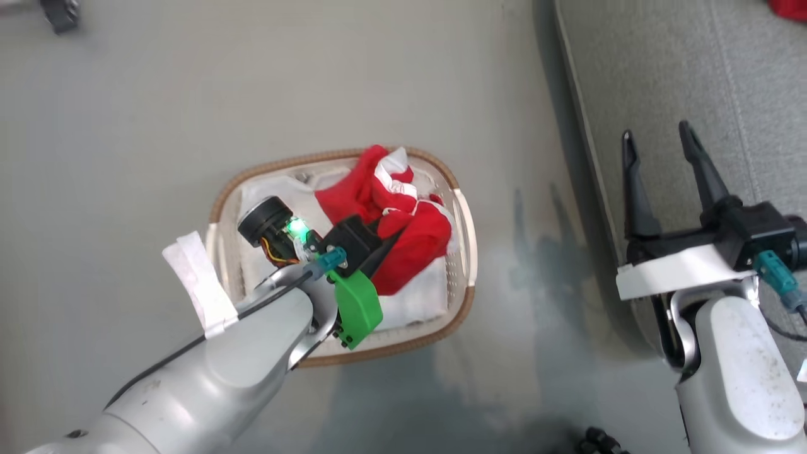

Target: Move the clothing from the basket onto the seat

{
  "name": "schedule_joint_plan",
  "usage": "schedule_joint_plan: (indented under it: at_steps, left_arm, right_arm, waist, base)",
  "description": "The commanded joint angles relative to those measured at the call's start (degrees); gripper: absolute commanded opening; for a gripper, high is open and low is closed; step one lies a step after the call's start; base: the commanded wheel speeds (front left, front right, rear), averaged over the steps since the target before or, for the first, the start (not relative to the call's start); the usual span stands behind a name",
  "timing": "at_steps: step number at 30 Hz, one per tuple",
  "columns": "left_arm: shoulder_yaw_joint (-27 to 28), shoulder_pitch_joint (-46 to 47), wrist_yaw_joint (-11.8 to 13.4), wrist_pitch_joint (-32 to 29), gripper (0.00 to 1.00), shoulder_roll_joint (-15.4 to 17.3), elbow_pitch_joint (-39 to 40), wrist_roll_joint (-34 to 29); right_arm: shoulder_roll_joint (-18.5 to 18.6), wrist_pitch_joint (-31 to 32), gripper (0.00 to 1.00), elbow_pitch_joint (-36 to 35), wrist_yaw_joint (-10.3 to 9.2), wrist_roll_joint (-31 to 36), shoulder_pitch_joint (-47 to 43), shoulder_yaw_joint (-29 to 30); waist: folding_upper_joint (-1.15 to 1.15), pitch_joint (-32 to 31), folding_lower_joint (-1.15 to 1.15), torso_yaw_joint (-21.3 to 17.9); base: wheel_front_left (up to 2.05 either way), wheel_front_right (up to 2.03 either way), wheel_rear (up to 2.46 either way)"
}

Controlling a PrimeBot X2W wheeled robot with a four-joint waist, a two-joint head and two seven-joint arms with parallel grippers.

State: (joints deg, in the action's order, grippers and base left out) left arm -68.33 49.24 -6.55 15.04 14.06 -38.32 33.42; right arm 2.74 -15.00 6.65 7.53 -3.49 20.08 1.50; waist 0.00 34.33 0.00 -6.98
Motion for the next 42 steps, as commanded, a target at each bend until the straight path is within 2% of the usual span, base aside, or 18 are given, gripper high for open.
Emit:
schedule_joint_plan:
  at_steps: [1, 10, 20, 28, 42]
  left_arm:
    - [0.67, -1.56, 0.28, 0.17, 0.00, 0.66, 1.55, -0.92]
    - [4.78, -4.40, 0.59, 0.19, 0.00, 2.60, 9.61, -2.49]
    - [8.14, 0.11, 0.69, -0.84, 0.00, 4.46, 13.96, -0.70]
    - [10.72, 3.22, 1.06, -2.70, 0.00, 6.64, 16.88, 1.22]
    - [12.18, 4.96, 1.70, -5.30, 0.00, 9.91, 22.00, 2.82]
  right_arm:
    - [0.28, -0.28, 1.00, 0.75, -0.08, 0.58, -1.96, 0.13]
    - [0.27, -0.28, 1.00, 4.62, -0.08, 0.95, -6.86, -1.14]
    - [0.27, -0.28, 1.00, 7.04, -0.08, 0.89, -9.76, -2.26]
    - [0.27, -0.28, 1.00, 7.74, -0.08, 0.91, -8.69, -4.91]
    - [0.25, -0.28, 1.00, 8.25, -0.08, 0.79, -1.02, -12.97]
  waist:
    - [0.00, -9.91, 0.00, 4.01]
    - [0.00, -21.39, 0.00, 5.25]
    - [0.00, -29.64, 0.00, 5.67]
    - [0.00, -32.86, 0.00, 5.04]
    - [0.00, -32.87, 0.00, 5.20]
  base:
    - [0.00, 0.00, 0.00]
    - [0.00, 0.00, 0.00]
    - [0.00, 0.00, 0.00]
    - [0.00, 0.00, 0.00]
    - [0.00, 0.00, 0.00]
